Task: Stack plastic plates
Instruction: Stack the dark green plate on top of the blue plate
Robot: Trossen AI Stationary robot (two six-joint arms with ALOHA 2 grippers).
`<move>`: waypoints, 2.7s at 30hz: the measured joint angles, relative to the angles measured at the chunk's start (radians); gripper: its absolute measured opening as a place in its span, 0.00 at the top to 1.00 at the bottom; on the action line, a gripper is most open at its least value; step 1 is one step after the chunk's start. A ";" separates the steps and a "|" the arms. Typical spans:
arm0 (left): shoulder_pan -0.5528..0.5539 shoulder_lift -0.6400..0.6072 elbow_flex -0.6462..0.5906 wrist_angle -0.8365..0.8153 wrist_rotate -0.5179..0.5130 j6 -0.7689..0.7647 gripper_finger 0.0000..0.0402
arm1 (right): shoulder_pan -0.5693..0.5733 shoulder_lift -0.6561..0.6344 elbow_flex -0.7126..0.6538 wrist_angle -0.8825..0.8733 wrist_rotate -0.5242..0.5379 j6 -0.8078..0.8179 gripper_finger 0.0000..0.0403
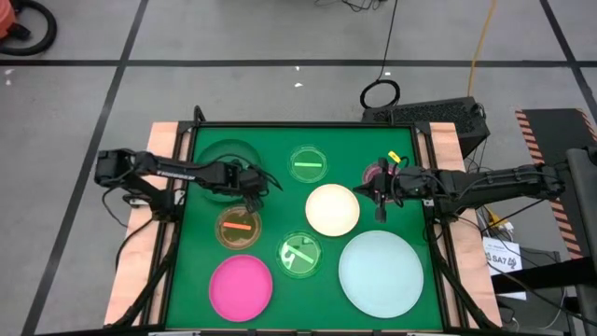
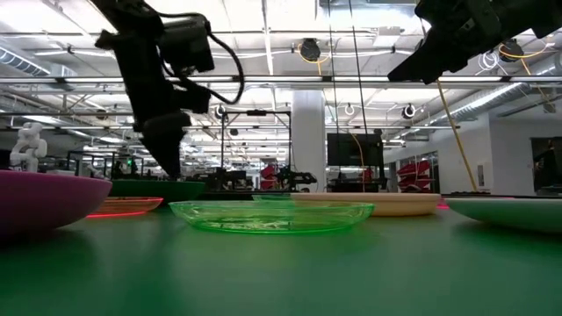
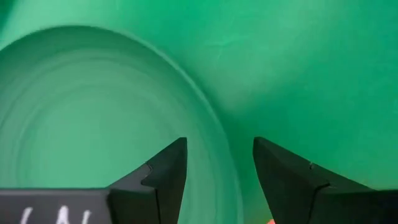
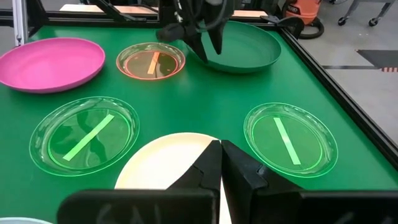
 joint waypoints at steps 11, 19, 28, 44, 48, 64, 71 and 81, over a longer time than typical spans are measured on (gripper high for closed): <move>0.002 0.126 -0.002 0.056 -0.017 0.001 0.54 | 0.000 -0.001 0.000 0.000 0.001 0.008 0.99; 0.000 0.133 -0.001 0.065 -0.033 0.002 0.83 | 0.000 0.000 0.000 0.007 0.001 0.011 0.99; -0.015 0.134 0.000 0.064 -0.084 0.029 0.97 | 0.000 0.000 0.000 0.007 0.002 0.015 0.99; -0.144 0.135 0.229 -0.128 -0.158 0.155 0.97 | 0.000 0.000 0.000 0.007 0.003 0.016 0.99; -0.177 0.135 0.351 -0.185 -0.166 0.268 0.97 | 0.000 0.000 0.000 0.007 0.003 0.056 0.99; -0.267 0.135 0.669 -0.283 -0.115 0.789 0.97 | 0.133 -0.022 0.183 -0.272 0.008 0.122 0.99; -0.315 0.160 0.669 -0.212 -0.084 0.847 0.97 | 0.241 -0.005 0.380 -0.551 0.073 0.223 0.99; -0.423 0.241 0.669 -0.123 -0.069 0.909 0.97 | 0.410 0.156 0.628 -0.763 0.112 0.272 0.99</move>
